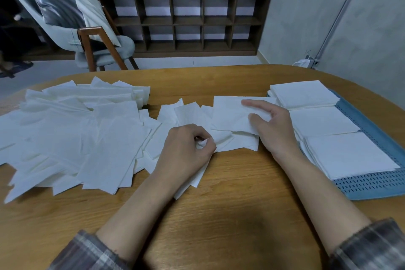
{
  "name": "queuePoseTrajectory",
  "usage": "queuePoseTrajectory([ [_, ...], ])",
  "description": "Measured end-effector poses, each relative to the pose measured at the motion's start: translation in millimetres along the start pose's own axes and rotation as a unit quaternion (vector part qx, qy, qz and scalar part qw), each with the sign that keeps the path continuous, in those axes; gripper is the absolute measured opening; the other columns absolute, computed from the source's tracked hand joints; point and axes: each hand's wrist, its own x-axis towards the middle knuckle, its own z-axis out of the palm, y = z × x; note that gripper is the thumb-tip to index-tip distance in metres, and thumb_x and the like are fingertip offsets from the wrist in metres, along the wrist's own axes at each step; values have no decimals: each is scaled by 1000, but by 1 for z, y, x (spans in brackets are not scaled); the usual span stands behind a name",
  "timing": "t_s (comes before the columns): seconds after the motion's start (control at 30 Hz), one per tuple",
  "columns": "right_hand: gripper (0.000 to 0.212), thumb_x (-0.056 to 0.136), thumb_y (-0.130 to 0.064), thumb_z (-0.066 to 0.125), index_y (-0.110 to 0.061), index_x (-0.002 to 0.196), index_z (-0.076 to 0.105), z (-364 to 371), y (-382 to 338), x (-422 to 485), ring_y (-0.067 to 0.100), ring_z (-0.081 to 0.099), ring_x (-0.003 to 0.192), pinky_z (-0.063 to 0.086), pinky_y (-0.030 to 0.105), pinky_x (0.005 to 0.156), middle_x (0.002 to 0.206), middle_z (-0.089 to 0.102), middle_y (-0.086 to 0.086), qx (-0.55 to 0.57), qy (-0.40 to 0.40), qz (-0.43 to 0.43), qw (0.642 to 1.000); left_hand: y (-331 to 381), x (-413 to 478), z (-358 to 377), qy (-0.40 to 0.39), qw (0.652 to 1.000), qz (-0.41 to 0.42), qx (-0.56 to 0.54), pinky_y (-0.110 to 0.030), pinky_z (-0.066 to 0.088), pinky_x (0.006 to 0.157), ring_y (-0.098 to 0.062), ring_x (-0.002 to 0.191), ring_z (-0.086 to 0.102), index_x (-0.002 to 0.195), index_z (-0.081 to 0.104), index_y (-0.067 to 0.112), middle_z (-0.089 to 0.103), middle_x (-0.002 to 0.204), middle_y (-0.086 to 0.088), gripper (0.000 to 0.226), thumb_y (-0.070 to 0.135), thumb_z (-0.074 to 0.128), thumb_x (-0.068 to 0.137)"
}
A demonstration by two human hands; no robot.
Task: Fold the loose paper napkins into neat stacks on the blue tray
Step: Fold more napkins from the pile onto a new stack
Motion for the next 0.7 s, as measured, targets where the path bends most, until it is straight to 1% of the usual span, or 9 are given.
queuePoseTrajectory([
  [0.1,41,98,-2,60,-32,118,79,0,1,0,-14,56,122,44,8,100,123,71,-26,-1,3,-4,1000,0,0,1,18,999,29,3,-18,47,71,-6,83,64,83,75,19,72,82,10,14,20,69,95],
  [0.2,37,99,-5,62,-30,120,78,0,-2,-1,-16,56,120,42,5,99,123,70,-29,9,-2,-22,1000,3,-1,0,29,996,80,-17,-12,42,73,-4,85,63,91,72,20,70,86,14,13,18,65,101],
  [0.27,35,100,-7,63,-28,124,77,0,-6,-3,-12,56,124,43,6,99,127,70,-25,24,-22,-45,998,6,-3,-2,36,993,109,-34,-12,43,77,-4,89,64,96,72,20,70,90,15,11,17,64,103],
  [0.37,38,92,-11,65,-23,126,75,-3,-14,-10,-1,61,125,45,10,97,129,72,-16,48,-96,-93,990,11,-4,-2,53,989,121,-71,-15,45,77,-7,88,65,97,73,19,70,88,15,11,16,65,104],
  [0.43,42,85,-12,65,-23,124,76,-3,-17,-14,4,64,121,47,16,98,125,74,-16,34,-155,-111,981,12,-4,-3,70,986,98,-117,-21,49,74,-12,83,65,94,74,19,70,84,13,11,16,67,103],
  [0.5,38,85,-11,70,-27,118,78,-1,-17,-18,4,67,114,48,20,95,118,75,-17,-2,-185,-115,976,10,-2,-5,80,983,70,-149,-29,52,71,-16,79,66,93,75,22,71,82,11,13,17,68,102],
  [0.6,20,88,-18,84,-32,102,81,4,-15,-20,1,70,105,49,22,93,105,78,-21,-47,-149,-103,982,11,-2,-8,79,981,52,-171,-28,50,69,-13,75,64,92,77,24,72,81,11,14,17,69,101],
  [0.63,14,88,-21,85,-31,96,82,5,-16,-19,2,71,102,50,22,92,101,78,-20,-45,-131,-99,985,13,-3,-9,67,979,47,-184,-27,50,70,-11,76,64,92,77,25,72,83,11,12,19,70,101],
  [0.7,6,88,-20,84,-26,91,82,4,-18,-18,3,72,98,51,19,91,94,79,-17,-20,-105,-106,989,15,-3,-11,26,979,36,-201,-32,53,73,-13,81,67,95,76,28,74,87,9,5,29,74,99],
])
